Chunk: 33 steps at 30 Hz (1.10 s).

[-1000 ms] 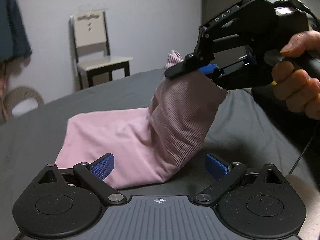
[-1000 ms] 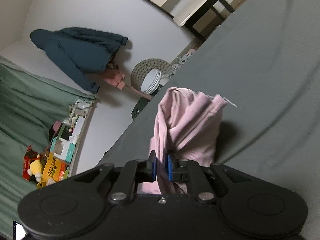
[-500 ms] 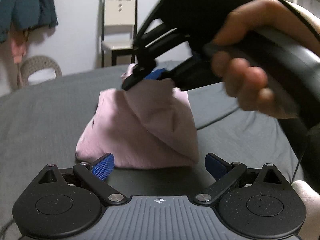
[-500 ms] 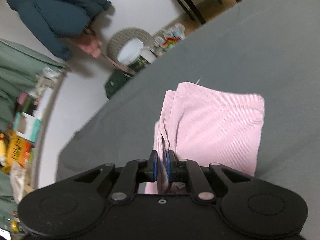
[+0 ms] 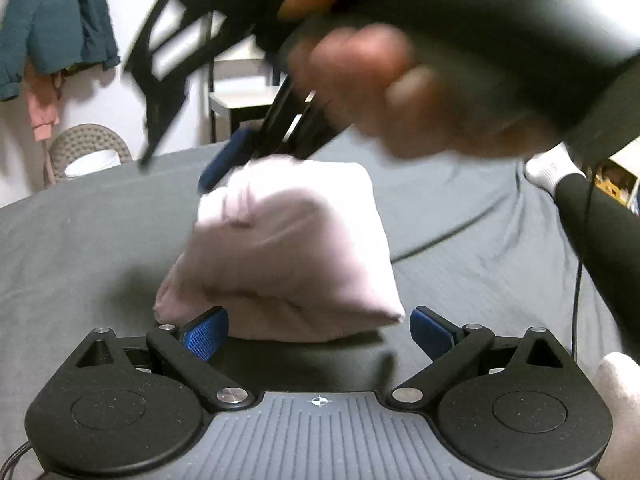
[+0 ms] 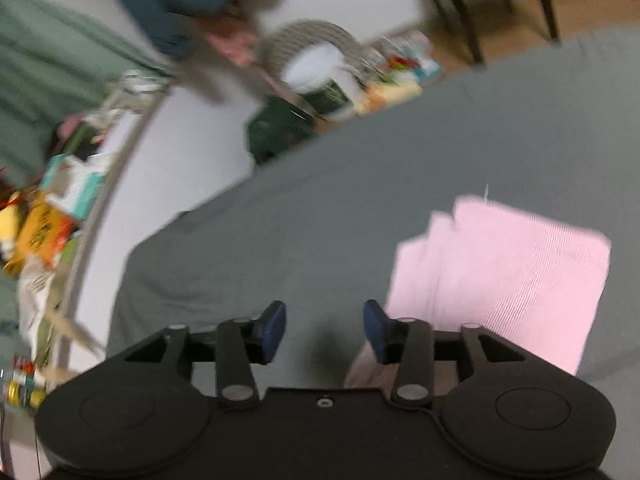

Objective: Fold clothes

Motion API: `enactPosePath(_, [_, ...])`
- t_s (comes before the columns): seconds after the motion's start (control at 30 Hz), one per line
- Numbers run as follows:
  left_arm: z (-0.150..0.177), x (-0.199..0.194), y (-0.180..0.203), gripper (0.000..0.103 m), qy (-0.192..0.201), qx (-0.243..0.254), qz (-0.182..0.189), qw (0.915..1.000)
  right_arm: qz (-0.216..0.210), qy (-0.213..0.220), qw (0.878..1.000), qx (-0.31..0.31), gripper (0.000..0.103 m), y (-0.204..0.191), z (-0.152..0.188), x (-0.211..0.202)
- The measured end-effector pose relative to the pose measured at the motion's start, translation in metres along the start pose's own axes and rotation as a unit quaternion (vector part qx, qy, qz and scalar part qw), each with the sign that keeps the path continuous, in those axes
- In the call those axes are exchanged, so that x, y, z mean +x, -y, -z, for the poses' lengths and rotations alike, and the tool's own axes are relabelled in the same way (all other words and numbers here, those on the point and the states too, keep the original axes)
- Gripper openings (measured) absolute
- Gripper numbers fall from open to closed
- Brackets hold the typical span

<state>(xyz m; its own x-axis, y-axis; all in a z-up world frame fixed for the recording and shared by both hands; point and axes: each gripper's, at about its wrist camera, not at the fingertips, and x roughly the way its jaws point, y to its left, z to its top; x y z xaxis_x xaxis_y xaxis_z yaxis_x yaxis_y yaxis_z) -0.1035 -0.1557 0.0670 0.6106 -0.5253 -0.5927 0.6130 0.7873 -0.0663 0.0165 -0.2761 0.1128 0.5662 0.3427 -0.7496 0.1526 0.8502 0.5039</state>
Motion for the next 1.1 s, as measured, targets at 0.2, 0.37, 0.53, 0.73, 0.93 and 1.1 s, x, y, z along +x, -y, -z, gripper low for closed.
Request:
enactPosePath(0.2, [-0.013, 0.0, -0.03, 0.098, 0.025, -0.087, -0.003, 0.9958, -0.003, 0.019, 0.999, -0.045, 0.053, 0.005, 0.005, -0.033])
enactPosePath(0.37, [-0.019, -0.001, -0.051, 0.098, 0.054, -0.147, -0.016, 0.9876, 0.028, 0.026, 0.999, -0.039, 0.052, 0.033, 0.014, -0.042])
enactPosePath(0.53, [-0.023, 0.004, -0.057, 0.097, 0.048, -0.137, -0.016, 0.9893, 0.008, 0.031, 0.999, -0.011, 0.047, 0.038, -0.006, -0.017])
enactPosePath(0.73, [-0.027, 0.01, -0.061, 0.073, 0.037, -0.112, -0.006, 0.993, 0.059, 0.007, 0.996, -0.067, 0.048, 0.015, -0.027, 0.015])
enactPosePath(0.93, [-0.03, 0.016, -0.064, 0.048, 0.025, -0.092, 0.004, 0.9955, 0.09, -0.013, 0.992, -0.087, 0.048, 0.007, -0.029, 0.026])
enactPosePath(1.1, [-0.027, 0.025, -0.061, 0.025, 0.008, -0.092, 0.0, 0.9957, 0.091, -0.024, 0.994, -0.064, 0.047, 0.016, -0.03, 0.038])
